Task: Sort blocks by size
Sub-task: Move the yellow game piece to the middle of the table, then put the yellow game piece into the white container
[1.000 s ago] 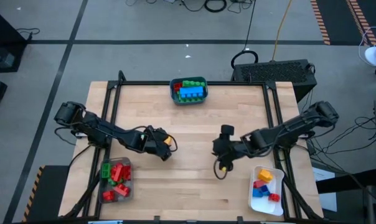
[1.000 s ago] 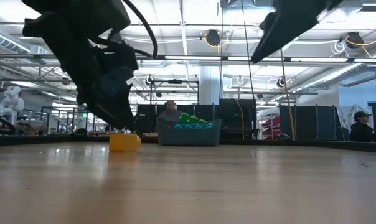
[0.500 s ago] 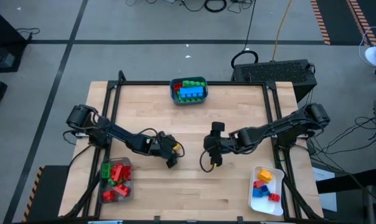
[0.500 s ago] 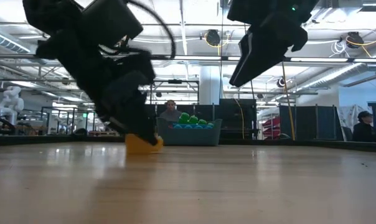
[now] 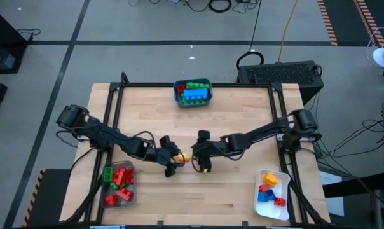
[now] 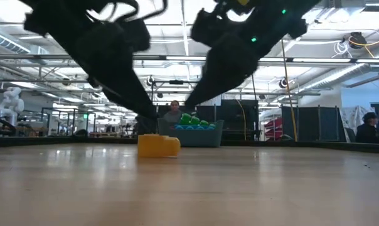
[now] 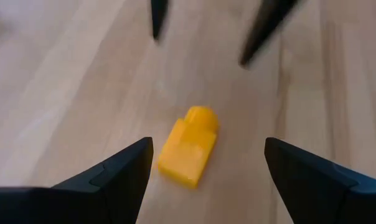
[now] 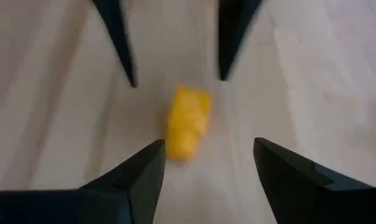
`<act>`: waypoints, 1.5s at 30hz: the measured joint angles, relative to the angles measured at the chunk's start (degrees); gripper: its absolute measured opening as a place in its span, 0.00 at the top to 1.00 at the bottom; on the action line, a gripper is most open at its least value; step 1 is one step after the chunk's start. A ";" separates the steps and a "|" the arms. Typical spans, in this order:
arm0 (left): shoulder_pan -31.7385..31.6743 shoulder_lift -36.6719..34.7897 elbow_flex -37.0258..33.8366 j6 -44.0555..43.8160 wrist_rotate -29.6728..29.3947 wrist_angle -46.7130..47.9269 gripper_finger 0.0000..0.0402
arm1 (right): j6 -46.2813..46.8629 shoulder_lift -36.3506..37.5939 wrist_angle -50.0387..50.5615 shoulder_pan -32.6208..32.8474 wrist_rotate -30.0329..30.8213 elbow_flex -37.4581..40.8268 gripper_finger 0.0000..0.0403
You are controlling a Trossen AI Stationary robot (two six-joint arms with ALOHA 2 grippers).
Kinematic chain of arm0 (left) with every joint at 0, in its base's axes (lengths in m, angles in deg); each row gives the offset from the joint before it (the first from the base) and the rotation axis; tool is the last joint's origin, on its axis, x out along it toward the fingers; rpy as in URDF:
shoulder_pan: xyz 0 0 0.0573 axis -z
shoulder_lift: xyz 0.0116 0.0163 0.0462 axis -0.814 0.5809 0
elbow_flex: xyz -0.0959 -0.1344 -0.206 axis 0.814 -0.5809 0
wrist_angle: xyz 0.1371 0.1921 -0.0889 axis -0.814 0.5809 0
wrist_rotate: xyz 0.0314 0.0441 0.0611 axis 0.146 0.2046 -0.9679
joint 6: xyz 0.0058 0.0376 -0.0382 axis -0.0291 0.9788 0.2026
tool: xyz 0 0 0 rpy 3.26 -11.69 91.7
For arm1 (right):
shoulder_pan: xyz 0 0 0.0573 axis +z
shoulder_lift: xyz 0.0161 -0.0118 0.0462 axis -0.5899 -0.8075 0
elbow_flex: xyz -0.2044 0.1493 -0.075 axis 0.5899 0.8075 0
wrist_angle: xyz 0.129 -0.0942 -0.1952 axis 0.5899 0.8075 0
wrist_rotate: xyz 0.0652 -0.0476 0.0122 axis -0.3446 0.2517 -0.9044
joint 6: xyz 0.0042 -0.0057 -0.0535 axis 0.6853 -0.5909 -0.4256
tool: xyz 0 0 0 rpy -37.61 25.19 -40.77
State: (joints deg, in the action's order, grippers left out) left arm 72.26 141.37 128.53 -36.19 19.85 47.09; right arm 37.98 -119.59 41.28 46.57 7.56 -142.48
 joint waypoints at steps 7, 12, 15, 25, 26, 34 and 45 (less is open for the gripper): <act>3.44 -7.10 0.00 -1.64 -5.60 10.19 0.23 | 0.21 -7.97 -14.47 -0.25 0.23 0.02 0.32; 5.31 -10.17 0.00 -3.64 -9.78 13.67 0.23 | 2.62 -12.66 -19.09 -0.78 0.42 -1.75 0.25; 6.07 -10.98 0.00 -4.08 -11.18 14.44 0.23 | 4.14 -14.36 -19.12 -1.01 0.45 -2.92 0.23; 7.14 -11.20 -0.04 -6.08 -12.31 15.27 0.23 | 7.27 -17.50 -16.74 -1.36 -0.13 -4.59 0.39; 7.16 -11.20 -0.04 -6.68 -12.31 15.32 0.23 | 7.47 -17.50 -16.71 -1.36 -0.13 -4.60 0.42; 7.14 -11.20 -0.04 -7.46 -12.31 15.68 0.23 | 9.24 -16.59 -14.22 -1.34 -2.60 -4.61 0.72; 7.49 -11.18 -0.04 -8.61 -12.35 14.20 0.23 | 11.05 -3.78 7.07 1.44 -5.77 -4.59 0.72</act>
State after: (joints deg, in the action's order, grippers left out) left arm 79.74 130.19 128.49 -44.80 7.50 61.29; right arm 49.03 -123.37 48.35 48.01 1.79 -147.07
